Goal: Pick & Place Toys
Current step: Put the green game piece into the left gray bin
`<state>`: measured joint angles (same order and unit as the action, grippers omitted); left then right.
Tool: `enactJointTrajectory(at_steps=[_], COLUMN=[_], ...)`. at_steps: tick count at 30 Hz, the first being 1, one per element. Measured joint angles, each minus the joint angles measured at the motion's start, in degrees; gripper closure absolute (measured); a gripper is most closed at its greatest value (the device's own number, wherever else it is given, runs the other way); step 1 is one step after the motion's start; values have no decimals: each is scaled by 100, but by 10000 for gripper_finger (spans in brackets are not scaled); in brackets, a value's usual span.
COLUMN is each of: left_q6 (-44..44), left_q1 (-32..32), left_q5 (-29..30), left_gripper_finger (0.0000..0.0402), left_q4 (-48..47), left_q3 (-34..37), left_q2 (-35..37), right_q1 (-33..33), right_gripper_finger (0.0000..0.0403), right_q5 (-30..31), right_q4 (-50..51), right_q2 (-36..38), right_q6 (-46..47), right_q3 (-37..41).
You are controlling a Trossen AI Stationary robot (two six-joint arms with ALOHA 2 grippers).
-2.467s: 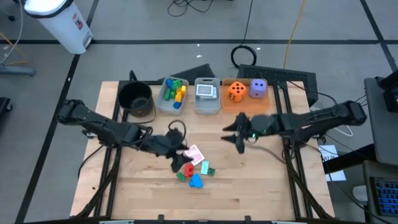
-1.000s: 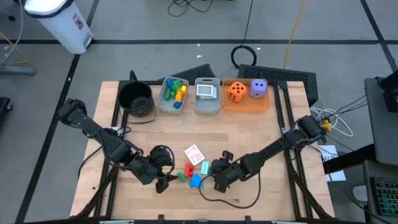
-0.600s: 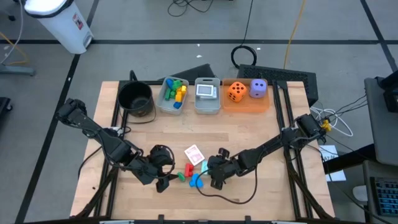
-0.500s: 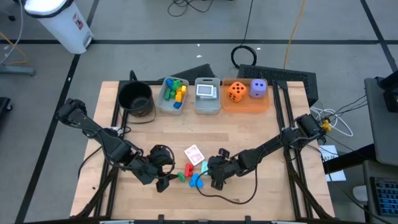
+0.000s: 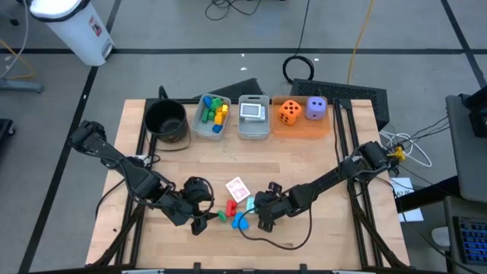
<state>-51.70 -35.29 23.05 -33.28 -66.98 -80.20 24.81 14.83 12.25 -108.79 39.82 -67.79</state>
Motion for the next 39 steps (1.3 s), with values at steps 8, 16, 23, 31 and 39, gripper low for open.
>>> enactJointTrajectory(at_steps=[8,16,23,31,39], left_q6=[2,-9,-11,-13,13], left_q1=[0,0,0,0,50], left_q5=[11,103,105,107,107], left_gripper_finger=[108,108,108,108,108], left_q4=[1,2,4,4,2], left_q3=[0,-2,-2,-2,-2], left_q2=[0,-4,-4,-4,-4], right_q1=[1,1,1,-45,-162], right_gripper_finger=[204,248,291,291,291], right_q5=[-2,-11,-23,-349,-218], right_q4=[79,175,168,264,219], right_q2=[0,0,0,146,1195], right_q6=[0,-16,0,4,-40], right_q3=[2,2,-2,3,2])
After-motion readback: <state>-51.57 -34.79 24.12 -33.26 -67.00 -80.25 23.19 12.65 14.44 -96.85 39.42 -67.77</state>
